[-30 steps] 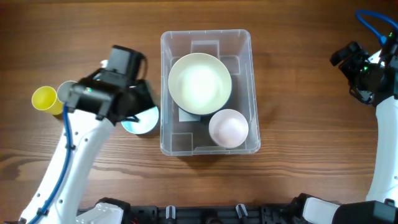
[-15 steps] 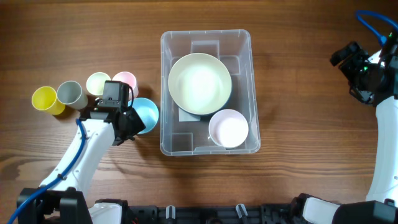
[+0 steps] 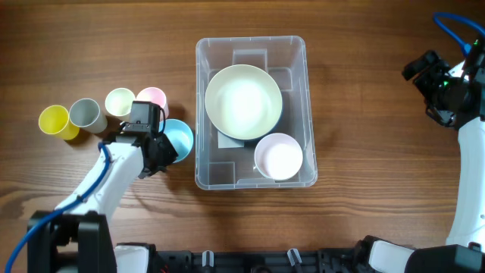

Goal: Pack container
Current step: 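Grasp the light-blue bowl with the left gripper, then carry the light-blue bowl into the bin onto the pink bowl, release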

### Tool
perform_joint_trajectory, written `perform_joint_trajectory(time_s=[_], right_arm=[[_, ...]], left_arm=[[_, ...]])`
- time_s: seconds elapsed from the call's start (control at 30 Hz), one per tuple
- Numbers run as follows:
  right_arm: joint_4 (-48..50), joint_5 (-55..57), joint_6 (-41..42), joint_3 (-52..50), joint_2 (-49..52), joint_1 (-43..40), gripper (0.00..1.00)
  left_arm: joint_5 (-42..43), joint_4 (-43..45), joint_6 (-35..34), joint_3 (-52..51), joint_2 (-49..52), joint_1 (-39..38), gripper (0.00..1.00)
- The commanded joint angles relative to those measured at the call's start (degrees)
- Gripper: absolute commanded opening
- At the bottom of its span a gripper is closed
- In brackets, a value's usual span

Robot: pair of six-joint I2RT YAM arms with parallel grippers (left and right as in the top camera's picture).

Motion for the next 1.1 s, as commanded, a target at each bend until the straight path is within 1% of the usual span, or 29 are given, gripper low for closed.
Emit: perform_joint_trajectory(time_s=[0.0, 0.07, 0.13, 0.23, 0.3, 0.33, 0.37, 0.43, 0.5, 0.57, 0.63, 0.73, 0.83, 0.97, 1.03, 1.07], right_arm=[[0.15, 0.2, 0.61, 0.59, 0.39, 0.02, 0.99], [0.15, 0.2, 0.63, 0.59, 0.39, 0.02, 1.0], [0.15, 0.2, 0.61, 0.59, 0.39, 0.02, 1.0], [0.15, 0.2, 0.63, 0.59, 0.39, 0.02, 1.0], [0.15, 0.2, 0.61, 0.59, 0.37, 0.02, 1.0], [0.15, 0.2, 0.63, 0.59, 0.39, 0.02, 1.0], [0.15, 0.2, 0.61, 0.59, 0.39, 0.02, 1.0], [0.15, 0.2, 0.63, 0.59, 0.39, 0.02, 1.0], [0.15, 0.2, 0.63, 0.59, 0.39, 0.02, 1.0], [0.15, 0.2, 0.63, 0.59, 0.39, 0.02, 1.0], [0.15, 0.2, 0.63, 0.59, 0.39, 0.02, 1.0], [0.15, 0.2, 0.61, 0.59, 0.39, 0.02, 1.0], [0.15, 0.2, 0.63, 0.59, 0.39, 0.02, 1.0], [0.15, 0.2, 0.61, 0.59, 0.39, 0.02, 1.0], [0.15, 0.2, 0.61, 0.59, 0.39, 0.02, 0.99], [0.15, 0.2, 0.63, 0.59, 0.39, 0.02, 1.0]], left_arm=[[0.04, -0.39, 0.13, -0.28, 1.16, 0.48, 0.04], [0.04, -4.46, 0.09, 1.62, -0.76, 0.52, 0.04], [0.04, -11.37, 0.09, 5.35, -3.67, 0.52, 0.04], [-0.46, -23.61, 0.09, 13.64, -9.03, 0.52, 0.04], [-2.82, -28.87, 0.09, 18.91, -12.94, 0.52, 0.04], [-5.55, -31.8, 0.09, 23.78, -15.78, 0.52, 0.04], [-6.45, -32.44, 0.11, 26.01, -17.0, 0.5, 0.04], [-6.49, -32.3, 0.11, 30.25, -19.12, 0.44, 0.04], [-4.13, -30.03, 0.15, 33.55, -20.57, -1.16, 0.04], [1.25, -26.6, 0.13, 33.62, -20.72, -5.05, 0.04], [3.5, -25.14, 0.09, 33.62, -18.91, -11.04, 0.04], [2.12, -24.81, 0.13, 33.59, -13.05, -21.9, 0.04], [0.94, -24.22, 0.79, 33.59, -4.5, -31.08, 0.04], [0.57, -21.46, 2.99, 33.59, 6.16, -38.49, 0.04], [0.0, -20.26, 2.95, 33.62, 9.9, -40.04, 0.04], [-0.13, -19.78, 2.93, 33.62, 11.1, -40.11, 0.1]])
